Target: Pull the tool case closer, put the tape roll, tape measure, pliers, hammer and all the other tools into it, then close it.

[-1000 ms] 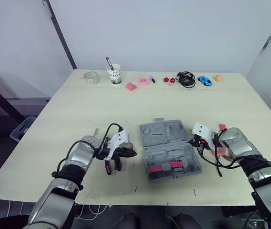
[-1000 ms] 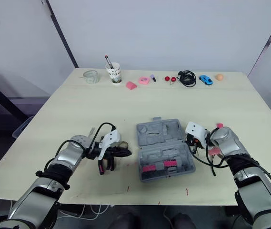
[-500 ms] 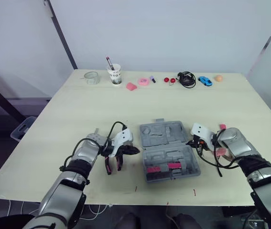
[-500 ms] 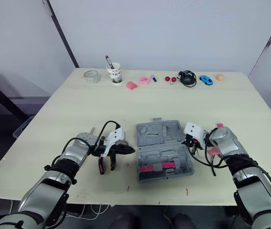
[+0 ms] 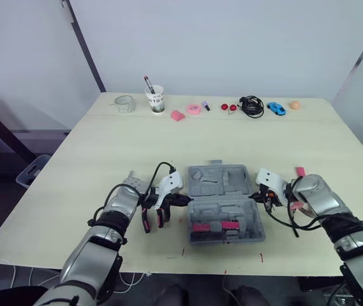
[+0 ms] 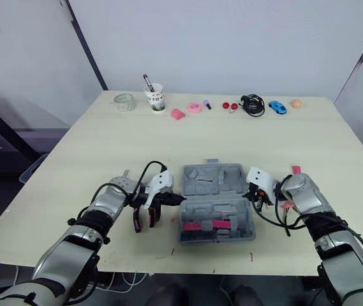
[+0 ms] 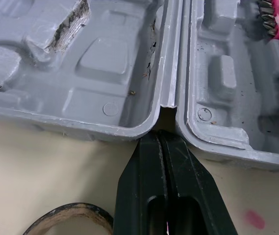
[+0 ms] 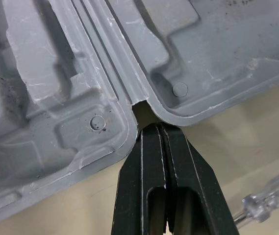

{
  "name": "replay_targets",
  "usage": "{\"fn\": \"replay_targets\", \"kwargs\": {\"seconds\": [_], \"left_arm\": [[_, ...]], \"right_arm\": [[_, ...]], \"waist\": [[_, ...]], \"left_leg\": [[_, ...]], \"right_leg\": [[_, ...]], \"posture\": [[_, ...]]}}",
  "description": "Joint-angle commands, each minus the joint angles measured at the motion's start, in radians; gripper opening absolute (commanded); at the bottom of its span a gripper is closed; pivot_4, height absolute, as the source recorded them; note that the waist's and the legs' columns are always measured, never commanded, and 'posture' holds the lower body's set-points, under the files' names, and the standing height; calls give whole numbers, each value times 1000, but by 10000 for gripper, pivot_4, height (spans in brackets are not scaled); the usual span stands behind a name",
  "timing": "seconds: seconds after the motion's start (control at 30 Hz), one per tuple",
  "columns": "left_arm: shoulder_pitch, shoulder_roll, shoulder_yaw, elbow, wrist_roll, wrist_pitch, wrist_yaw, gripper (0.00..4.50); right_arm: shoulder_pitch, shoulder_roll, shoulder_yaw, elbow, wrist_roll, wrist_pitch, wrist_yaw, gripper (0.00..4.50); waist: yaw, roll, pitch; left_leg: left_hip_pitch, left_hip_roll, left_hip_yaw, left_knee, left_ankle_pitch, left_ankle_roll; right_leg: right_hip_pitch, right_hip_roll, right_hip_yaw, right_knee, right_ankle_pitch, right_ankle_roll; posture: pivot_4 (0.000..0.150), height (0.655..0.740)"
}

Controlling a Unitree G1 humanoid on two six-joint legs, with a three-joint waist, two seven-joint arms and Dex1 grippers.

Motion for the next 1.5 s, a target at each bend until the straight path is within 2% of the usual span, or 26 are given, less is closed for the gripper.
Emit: {"fn": "replay_targets", "kwargs": {"seconds": [0.03,0.27,0.7,1.17,1.5], "left_arm": [[16,-14,-19,-27,5,6,-29,594],[56,0,-34,-102,2,42,-75,594],[167,82,-77,-386,-9,183,-159,594],[193,110,-88,-399,0,184,-153,594],[224,143,-121,-454,-4,200,-207,594]], "right_arm": [[27,-14,-19,-98,39,43,34,0],[91,-46,-21,-216,69,117,53,0],[200,-96,-22,-406,123,224,57,0],[256,-105,-8,-510,163,310,48,0],[304,-122,2,-570,191,358,50,0]], "waist": [[-1,0,0],[-3,0,0],[-3,0,0],[-4,0,0],[-4,0,0]], "left_leg": [[0,0,0,0,0,0],[0,0,0,0,0,0],[0,0,0,0,0,0],[0,0,-1,0,0,0],[0,0,-1,0,0,0]], "right_leg": [[0,0,0,0,0,0],[0,0,0,0,0,0],[0,0,0,0,0,0],[0,1,0,0,0,0],[0,1,0,0,0,0]], "posture": [[1500,7400],[1500,7400],[1500,7400],[1500,7400],[1500,7400]]}}
